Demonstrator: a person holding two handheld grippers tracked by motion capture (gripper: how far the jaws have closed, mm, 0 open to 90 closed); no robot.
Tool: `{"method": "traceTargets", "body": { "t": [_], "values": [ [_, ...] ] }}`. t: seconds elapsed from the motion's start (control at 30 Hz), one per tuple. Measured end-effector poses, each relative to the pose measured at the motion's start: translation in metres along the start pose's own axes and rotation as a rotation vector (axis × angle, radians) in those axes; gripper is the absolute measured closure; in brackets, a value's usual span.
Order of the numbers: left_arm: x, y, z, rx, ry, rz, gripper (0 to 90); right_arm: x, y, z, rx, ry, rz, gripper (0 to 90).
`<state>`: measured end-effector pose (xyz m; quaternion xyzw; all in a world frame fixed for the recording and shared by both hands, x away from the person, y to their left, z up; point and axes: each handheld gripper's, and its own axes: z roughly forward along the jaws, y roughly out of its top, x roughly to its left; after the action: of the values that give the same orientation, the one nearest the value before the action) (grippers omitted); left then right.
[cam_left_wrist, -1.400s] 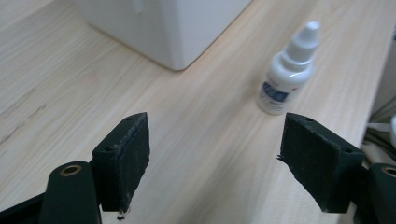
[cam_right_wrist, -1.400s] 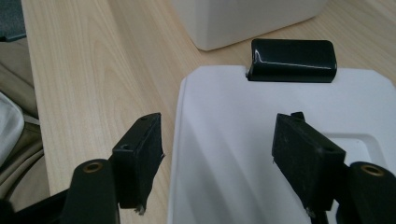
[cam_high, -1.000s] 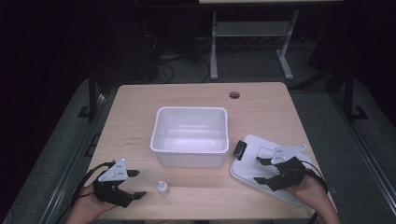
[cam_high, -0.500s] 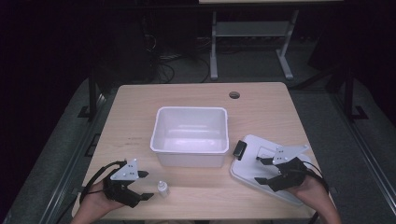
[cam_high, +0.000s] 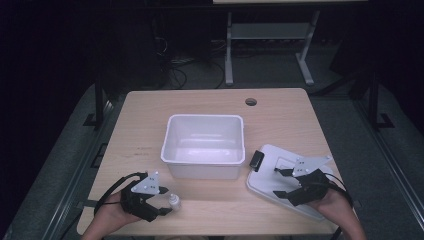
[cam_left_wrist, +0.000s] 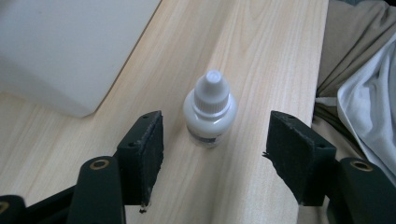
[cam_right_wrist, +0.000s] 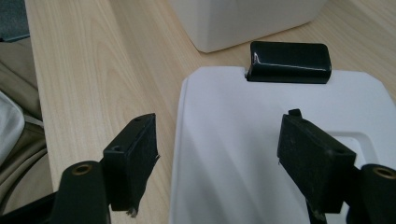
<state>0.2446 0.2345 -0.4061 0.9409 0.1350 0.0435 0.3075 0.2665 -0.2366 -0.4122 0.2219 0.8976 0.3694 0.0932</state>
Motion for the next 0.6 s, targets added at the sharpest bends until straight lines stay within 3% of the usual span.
{"method": "traceTargets", "body": {
  "t": [0.47,0.6],
  "values": [
    [0.002,0.013,0.009,0.057,-0.016,0.026,40.7,0.001,0.000,-0.001,0.000,-0.006,-0.004,27.0],
    [0.003,0.015,0.012,0.058,-0.021,0.015,41.8,0.001,-0.001,-0.002,0.002,-0.008,-0.008,27.0]
  ]
}}
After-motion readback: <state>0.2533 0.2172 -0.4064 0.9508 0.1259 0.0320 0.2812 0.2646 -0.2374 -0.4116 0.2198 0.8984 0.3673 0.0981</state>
